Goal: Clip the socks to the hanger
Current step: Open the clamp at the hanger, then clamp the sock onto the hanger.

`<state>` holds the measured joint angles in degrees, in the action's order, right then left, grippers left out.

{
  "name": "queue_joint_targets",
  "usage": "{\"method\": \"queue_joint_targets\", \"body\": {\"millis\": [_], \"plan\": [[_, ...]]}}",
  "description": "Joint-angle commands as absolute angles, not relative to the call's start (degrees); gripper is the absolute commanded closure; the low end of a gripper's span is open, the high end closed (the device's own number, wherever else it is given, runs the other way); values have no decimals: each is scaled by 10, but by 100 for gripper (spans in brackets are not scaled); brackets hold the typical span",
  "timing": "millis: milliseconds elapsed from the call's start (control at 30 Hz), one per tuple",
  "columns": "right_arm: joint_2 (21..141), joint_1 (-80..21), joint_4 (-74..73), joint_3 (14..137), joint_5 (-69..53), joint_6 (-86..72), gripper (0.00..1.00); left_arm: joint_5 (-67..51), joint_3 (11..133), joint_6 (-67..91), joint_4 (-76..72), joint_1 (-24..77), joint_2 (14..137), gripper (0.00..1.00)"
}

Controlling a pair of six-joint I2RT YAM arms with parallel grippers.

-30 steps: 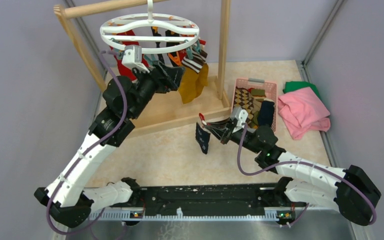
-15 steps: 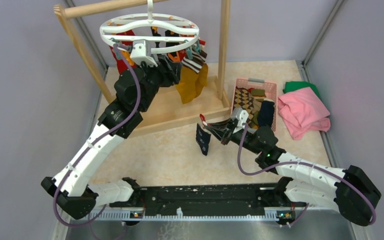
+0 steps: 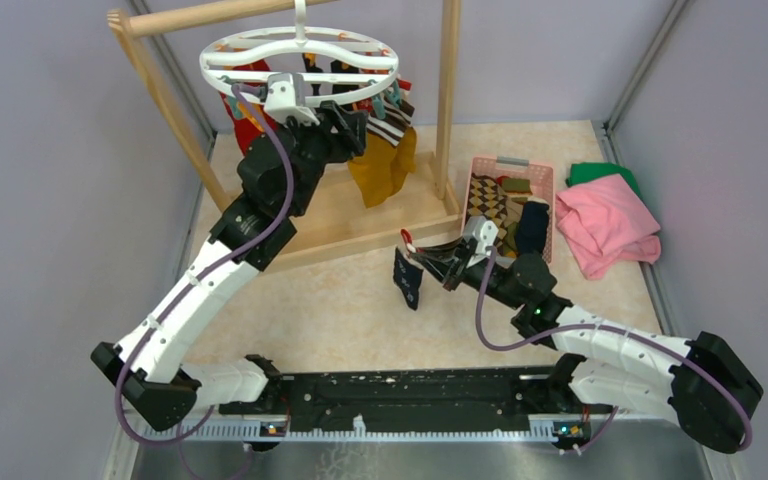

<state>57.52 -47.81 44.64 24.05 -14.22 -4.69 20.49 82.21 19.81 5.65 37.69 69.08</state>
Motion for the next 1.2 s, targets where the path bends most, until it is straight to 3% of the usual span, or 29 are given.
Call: {"method": "queue_joint_targets", "body": {"millis": [0, 800, 1167], "plan": [[560, -473, 476, 242, -145, -53, 100, 218, 807, 205, -19, 380, 691, 32], [547, -468, 474, 235, -147, -55, 100, 262, 817, 187, -60, 380, 719, 41], [548, -467, 474, 235, -150, -55, 100, 260, 819, 188, -59, 380, 717, 65]]}}
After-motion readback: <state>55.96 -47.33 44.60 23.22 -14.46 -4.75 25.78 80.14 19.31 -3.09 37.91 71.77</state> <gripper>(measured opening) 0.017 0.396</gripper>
